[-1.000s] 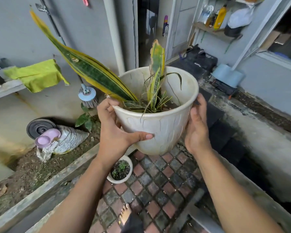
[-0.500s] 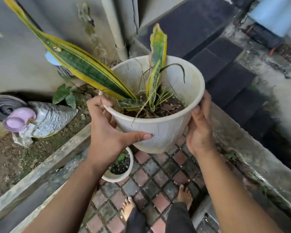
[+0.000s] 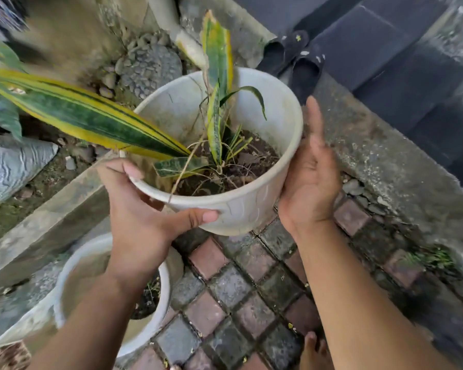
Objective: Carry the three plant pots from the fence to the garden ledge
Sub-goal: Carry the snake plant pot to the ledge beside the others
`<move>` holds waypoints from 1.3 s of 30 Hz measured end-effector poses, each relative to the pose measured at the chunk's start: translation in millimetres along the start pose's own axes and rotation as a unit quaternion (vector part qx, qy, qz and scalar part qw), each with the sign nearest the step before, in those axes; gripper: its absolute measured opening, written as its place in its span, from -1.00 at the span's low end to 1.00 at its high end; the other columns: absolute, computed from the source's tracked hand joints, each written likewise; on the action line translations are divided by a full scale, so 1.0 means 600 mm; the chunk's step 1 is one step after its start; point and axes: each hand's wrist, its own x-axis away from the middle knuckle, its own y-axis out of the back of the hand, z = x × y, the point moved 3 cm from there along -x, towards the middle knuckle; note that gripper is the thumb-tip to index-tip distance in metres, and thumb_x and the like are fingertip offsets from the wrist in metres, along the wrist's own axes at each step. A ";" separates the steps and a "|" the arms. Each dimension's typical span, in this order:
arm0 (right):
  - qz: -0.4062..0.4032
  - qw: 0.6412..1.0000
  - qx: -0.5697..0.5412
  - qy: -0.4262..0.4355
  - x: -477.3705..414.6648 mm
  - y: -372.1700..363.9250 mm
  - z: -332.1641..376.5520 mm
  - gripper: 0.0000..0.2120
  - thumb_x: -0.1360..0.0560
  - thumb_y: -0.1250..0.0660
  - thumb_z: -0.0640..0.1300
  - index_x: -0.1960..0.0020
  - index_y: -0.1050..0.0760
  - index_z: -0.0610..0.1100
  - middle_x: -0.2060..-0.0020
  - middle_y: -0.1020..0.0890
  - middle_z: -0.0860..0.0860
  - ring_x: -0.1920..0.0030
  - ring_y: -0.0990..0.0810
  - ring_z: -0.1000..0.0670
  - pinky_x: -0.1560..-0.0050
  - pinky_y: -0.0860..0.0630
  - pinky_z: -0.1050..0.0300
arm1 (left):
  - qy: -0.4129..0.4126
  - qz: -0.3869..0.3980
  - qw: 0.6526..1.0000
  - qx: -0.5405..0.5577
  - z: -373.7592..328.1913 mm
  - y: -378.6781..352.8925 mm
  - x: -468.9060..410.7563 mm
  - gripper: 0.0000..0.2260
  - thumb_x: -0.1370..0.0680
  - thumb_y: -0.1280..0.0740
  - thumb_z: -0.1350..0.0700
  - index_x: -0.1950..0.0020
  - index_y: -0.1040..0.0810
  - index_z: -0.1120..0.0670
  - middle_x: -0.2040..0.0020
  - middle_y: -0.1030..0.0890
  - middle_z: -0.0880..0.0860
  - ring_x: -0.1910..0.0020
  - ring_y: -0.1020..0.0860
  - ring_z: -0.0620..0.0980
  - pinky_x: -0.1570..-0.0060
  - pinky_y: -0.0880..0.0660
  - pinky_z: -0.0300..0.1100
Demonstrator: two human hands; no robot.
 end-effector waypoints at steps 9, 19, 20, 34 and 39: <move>0.004 0.998 0.045 -0.048 -0.039 0.121 -0.153 -0.29 -0.33 -0.36 -0.13 -0.49 -0.39 -0.03 -0.56 -0.35 -0.33 -0.55 -0.34 -0.40 -0.57 -0.28 -0.42 | 0.101 -0.025 0.993 -0.063 0.156 -0.088 0.059 -0.22 0.03 -0.70 -0.18 0.08 -0.23 -0.14 0.01 -0.36 0.13 0.08 -0.34 0.06 0.09 -0.39 0.14; 0.064 0.976 0.167 -0.122 -0.075 0.177 -0.239 -0.19 -0.20 -0.21 -0.44 -0.42 -0.50 -0.05 -0.48 -0.45 -0.34 -0.44 -0.50 -0.37 -0.44 -0.46 -0.37 | 0.176 -0.040 0.969 -0.168 0.267 -0.122 0.117 -0.29 0.08 -0.65 -0.31 0.21 -0.28 -0.14 0.02 -0.44 0.10 0.13 -0.36 -0.03 0.15 -0.35 -0.30; 0.061 0.972 0.189 -0.126 -0.073 0.184 -0.242 -0.19 -0.20 -0.22 -0.45 -0.41 -0.53 -0.02 -0.47 -0.46 -0.32 -0.42 -0.52 -0.33 -0.42 -0.51 -0.30 | 0.169 -0.042 0.968 -0.180 0.272 -0.124 0.124 -0.30 0.08 -0.69 -0.27 0.23 -0.29 -0.13 0.05 -0.38 -0.04 0.12 -0.37 -0.15 0.13 -0.36 -0.40; -0.018 0.938 0.338 -0.079 0.028 0.225 -0.267 -0.22 -0.49 -0.06 -0.61 -0.55 -0.35 0.00 -0.49 -0.46 0.12 -0.48 -0.41 0.33 -0.62 -0.23 0.24 | 0.220 -0.010 0.956 -0.193 0.284 -0.138 0.218 -0.51 -0.36 -0.56 0.40 0.02 -0.43 -0.08 -0.11 -0.52 0.04 -0.09 -0.39 -0.37 -0.09 -0.46 -0.37; -0.052 0.919 0.384 -0.076 0.031 0.229 -0.265 -0.35 -0.59 -0.11 -0.48 -0.63 -0.29 -0.11 -0.28 -0.52 0.40 -0.13 -0.60 0.33 -0.25 -0.56 0.20 | 0.293 -0.022 0.954 -0.055 0.256 -0.146 0.219 -0.60 -0.50 -0.33 0.19 -0.17 -0.36 -0.25 -0.28 -0.50 0.28 -0.07 -0.56 0.09 -0.01 -0.55 -0.13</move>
